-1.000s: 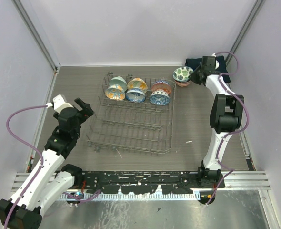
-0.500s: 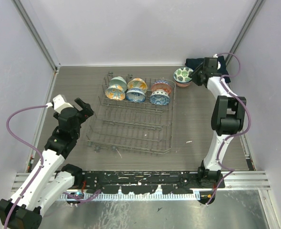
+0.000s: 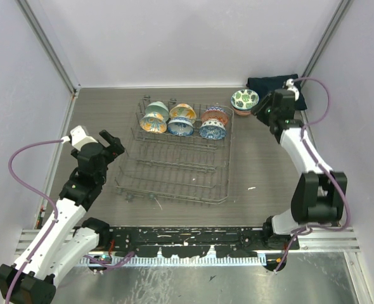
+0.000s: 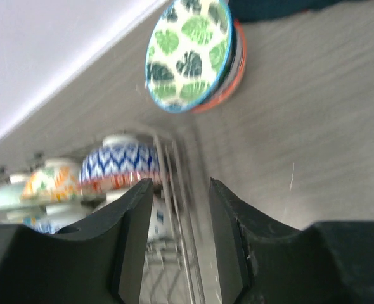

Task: Unload the bowls from the dish rack

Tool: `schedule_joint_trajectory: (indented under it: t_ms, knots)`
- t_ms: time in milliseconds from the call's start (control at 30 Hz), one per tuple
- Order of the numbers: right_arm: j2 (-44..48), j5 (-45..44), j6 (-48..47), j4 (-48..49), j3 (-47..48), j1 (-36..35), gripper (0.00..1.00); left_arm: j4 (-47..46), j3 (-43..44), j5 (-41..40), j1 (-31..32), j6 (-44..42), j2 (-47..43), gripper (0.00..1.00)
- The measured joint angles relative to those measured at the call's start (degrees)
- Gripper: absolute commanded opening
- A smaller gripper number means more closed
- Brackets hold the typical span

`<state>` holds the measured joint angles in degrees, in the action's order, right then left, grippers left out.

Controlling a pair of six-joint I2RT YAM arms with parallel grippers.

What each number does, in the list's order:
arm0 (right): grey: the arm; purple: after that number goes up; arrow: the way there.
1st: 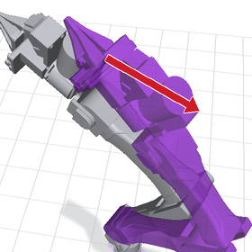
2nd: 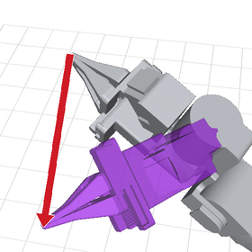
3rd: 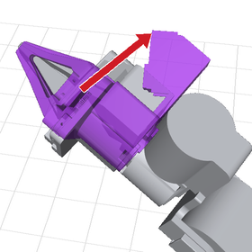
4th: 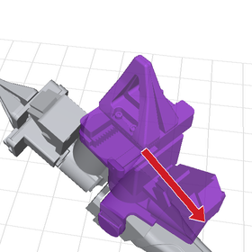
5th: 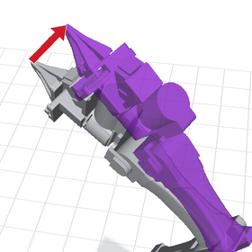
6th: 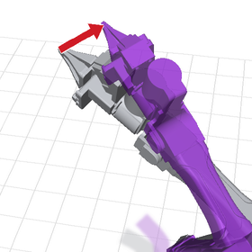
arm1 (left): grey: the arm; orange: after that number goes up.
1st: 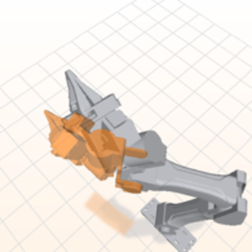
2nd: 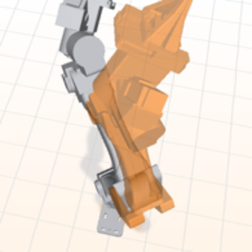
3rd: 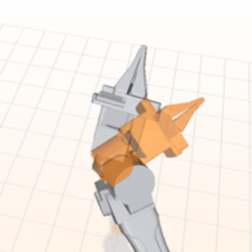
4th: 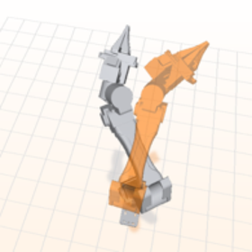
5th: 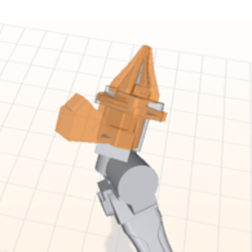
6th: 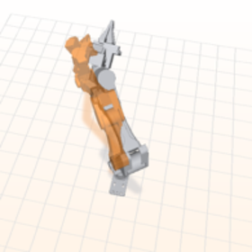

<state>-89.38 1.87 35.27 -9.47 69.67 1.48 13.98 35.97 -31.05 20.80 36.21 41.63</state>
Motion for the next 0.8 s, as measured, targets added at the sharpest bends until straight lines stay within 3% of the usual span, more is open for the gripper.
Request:
schedule_joint_trajectory:
  t_ms: [267, 500, 800]
  knots:
    - [18.3, -8.2, -4.5, -2.4, -19.3, -14.3, 0.57, 0.0, 0.0, 0.0, 0.0, 0.0, 0.1, 0.98]
    - [21.7, -18.3, -4.8, -7.6, -22.0, -24.9, 0.58, 0.0, 0.0, -0.4, 0.0, -0.2, 0.2, 0.98]
    - [23.9, -25.7, -3.4, -11.9, -26.2, -30.7, 0.58, 0.0, 0.0, -0.4, 0.0, -0.2, 0.8, 0.98]
